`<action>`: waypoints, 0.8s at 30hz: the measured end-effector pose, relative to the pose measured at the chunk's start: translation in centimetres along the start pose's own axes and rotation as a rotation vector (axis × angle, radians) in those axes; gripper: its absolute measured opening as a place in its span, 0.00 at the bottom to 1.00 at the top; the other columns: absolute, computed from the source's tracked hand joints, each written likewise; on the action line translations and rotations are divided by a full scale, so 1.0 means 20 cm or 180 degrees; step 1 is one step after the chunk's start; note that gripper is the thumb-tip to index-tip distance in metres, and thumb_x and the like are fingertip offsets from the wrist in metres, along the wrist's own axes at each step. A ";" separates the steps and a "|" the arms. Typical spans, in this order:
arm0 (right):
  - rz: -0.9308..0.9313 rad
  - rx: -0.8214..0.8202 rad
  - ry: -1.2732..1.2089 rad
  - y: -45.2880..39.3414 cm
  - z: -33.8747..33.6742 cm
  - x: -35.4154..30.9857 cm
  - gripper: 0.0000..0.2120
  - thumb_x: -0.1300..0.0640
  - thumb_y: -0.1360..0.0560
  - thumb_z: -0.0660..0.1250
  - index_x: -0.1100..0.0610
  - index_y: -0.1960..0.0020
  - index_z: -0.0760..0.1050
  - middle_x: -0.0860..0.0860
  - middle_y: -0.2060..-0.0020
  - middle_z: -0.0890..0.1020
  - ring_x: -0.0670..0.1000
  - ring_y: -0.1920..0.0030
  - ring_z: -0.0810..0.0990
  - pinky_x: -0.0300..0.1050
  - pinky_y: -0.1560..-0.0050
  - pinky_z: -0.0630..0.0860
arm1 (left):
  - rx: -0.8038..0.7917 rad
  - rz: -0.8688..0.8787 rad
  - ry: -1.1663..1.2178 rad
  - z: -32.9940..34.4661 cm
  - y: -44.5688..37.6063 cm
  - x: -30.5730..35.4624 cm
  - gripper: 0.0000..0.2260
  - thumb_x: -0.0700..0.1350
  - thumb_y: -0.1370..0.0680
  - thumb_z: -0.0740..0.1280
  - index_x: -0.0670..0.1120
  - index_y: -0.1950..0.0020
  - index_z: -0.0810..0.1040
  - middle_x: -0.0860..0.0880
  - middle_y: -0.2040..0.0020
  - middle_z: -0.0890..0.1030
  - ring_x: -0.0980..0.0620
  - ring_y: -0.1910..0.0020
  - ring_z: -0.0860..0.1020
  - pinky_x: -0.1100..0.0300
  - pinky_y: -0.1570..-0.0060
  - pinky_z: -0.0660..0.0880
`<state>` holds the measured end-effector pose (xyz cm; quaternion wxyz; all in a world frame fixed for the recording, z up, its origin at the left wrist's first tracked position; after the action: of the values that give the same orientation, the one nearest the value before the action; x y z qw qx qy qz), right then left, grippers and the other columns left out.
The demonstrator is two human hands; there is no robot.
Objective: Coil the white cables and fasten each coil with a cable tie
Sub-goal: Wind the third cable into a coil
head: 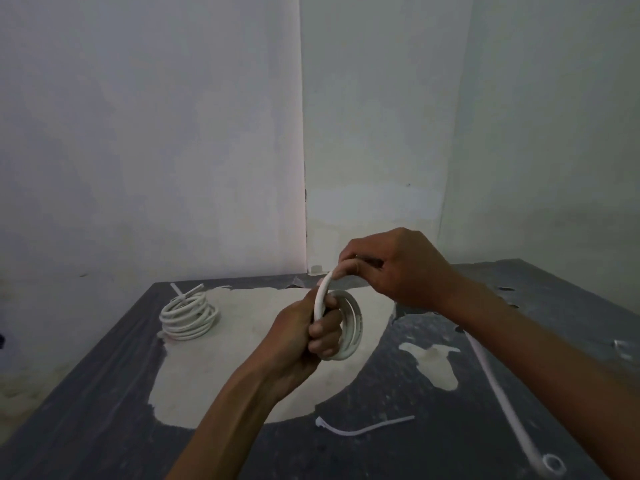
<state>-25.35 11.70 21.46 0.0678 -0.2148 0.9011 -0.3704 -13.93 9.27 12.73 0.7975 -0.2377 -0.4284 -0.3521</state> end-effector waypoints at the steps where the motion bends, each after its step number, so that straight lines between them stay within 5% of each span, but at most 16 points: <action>1: -0.0058 0.0045 0.0058 0.01 0.01 0.00 0.13 0.45 0.22 0.61 0.48 0.51 0.82 0.45 0.66 0.84 0.45 0.71 0.77 0.43 0.70 0.76 | 0.0001 0.0020 0.0066 0.00 0.00 0.01 0.18 0.45 0.17 0.47 0.41 0.60 0.70 0.50 0.80 0.67 0.58 0.84 0.64 0.67 0.80 0.64; 12: 0.0482 0.0418 0.0311 -0.05 0.08 -0.01 0.17 0.44 0.19 0.52 0.50 0.55 0.76 0.46 0.73 0.77 0.47 0.76 0.73 0.48 0.75 0.75 | 0.0054 0.0381 0.0601 -0.03 0.00 0.07 0.18 0.46 0.17 0.49 0.42 0.60 0.72 0.51 0.80 0.67 0.57 0.82 0.66 0.66 0.79 0.68; 17: 0.0851 0.0408 0.0462 -0.05 0.12 -0.01 0.16 0.46 0.18 0.56 0.53 0.55 0.75 0.47 0.73 0.75 0.50 0.74 0.74 0.47 0.73 0.74 | 0.0171 0.0461 0.0495 -0.06 0.00 0.10 0.18 0.47 0.17 0.49 0.42 0.60 0.71 0.51 0.79 0.67 0.57 0.82 0.65 0.67 0.78 0.69; 19: 0.1140 0.0352 -0.0001 -0.06 0.14 -0.01 0.19 0.44 0.18 0.56 0.54 0.60 0.75 0.47 0.72 0.77 0.48 0.72 0.75 0.45 0.70 0.75 | 0.0187 0.0538 0.0343 -0.07 0.01 0.10 0.18 0.47 0.17 0.49 0.42 0.60 0.71 0.51 0.79 0.67 0.58 0.82 0.65 0.68 0.79 0.68; 21: 0.1337 0.0242 -0.0736 -0.05 0.17 -0.03 0.19 0.42 0.21 0.57 0.52 0.64 0.74 0.43 0.74 0.75 0.42 0.73 0.74 0.33 0.70 0.70 | 0.0275 0.0626 0.0141 -0.10 0.02 0.09 0.18 0.47 0.16 0.48 0.42 0.60 0.71 0.51 0.80 0.66 0.58 0.83 0.63 0.67 0.80 0.66; 24: 0.1217 0.0160 -0.1248 -0.03 0.20 -0.07 0.18 0.40 0.23 0.58 0.52 0.58 0.77 0.43 0.72 0.77 0.42 0.71 0.74 0.32 0.69 0.69 | 0.0357 0.0655 0.0085 -0.15 0.04 0.07 0.19 0.49 0.17 0.48 0.42 0.60 0.71 0.51 0.81 0.66 0.58 0.84 0.62 0.68 0.81 0.64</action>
<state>-22.72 9.44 18.90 0.3149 -0.1067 0.8855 -0.3246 -11.21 7.30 12.35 0.8471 -0.2306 -0.4101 -0.2470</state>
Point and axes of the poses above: each hand's wrist, its own y-axis away from the middle knuckle, its own z-axis out of the palm, x = y × z, the point moved 6 cm from there along -y, towards the middle knuckle
